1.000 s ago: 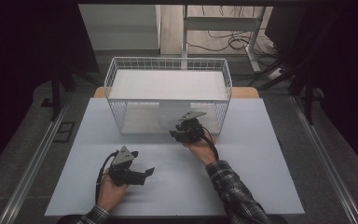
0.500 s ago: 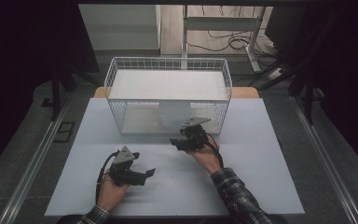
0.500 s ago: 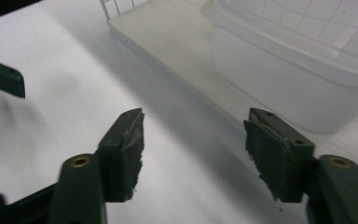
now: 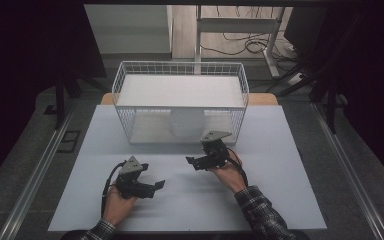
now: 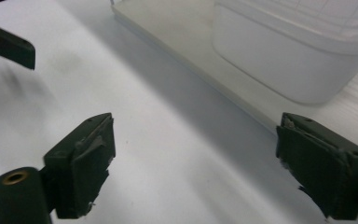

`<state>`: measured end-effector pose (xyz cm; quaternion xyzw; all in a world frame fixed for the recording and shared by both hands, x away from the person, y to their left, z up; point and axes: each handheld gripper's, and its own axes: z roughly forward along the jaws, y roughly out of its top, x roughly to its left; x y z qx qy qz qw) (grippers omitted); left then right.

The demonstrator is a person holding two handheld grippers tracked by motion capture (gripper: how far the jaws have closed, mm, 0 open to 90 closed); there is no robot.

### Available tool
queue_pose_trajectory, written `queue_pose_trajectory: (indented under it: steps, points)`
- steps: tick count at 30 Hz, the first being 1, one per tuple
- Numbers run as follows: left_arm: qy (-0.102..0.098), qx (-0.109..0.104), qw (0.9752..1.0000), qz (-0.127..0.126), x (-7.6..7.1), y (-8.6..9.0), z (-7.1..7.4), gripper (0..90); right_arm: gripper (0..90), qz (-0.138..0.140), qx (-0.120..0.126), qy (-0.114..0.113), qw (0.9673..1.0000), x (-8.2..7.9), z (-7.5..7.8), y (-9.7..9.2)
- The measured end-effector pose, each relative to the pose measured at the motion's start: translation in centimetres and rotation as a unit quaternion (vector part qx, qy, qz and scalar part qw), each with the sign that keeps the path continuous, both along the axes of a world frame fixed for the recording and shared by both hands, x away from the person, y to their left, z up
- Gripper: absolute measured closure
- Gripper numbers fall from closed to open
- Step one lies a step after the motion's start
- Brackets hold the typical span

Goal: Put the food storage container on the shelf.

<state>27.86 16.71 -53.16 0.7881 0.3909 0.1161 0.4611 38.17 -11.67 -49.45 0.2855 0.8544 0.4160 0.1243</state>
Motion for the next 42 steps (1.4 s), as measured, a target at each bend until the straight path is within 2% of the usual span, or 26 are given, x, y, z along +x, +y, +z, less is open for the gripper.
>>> queue_pose_trajectory:
  steps: [14, 26, 34, 42]
  points:
    - [-0.006, -0.003, 1.0000, 0.003, -0.2, 0.3, 0.2, 6.8, 6.3, -0.004, 0.022, -0.001, 0.9997, -1.7, 1.2, -2.2]
    - [0.000, -0.003, 1.0000, 0.002, -0.8, 0.5, 0.2, 6.0, 5.4, -0.008, 0.023, 0.000, 0.9997, -3.3, 0.7, -4.0]
    - [0.000, 0.005, 1.0000, 0.004, -1.4, 0.7, 0.0, 5.6, 4.2, -0.001, 0.013, 0.000, 0.9999, -4.9, 0.3, -4.4]
    - [-0.002, 0.014, 0.9999, 0.006, -2.0, 0.9, 0.0, 4.7, 3.1, 0.001, 0.022, 0.006, 0.9997, -6.0, 0.3, -4.9]
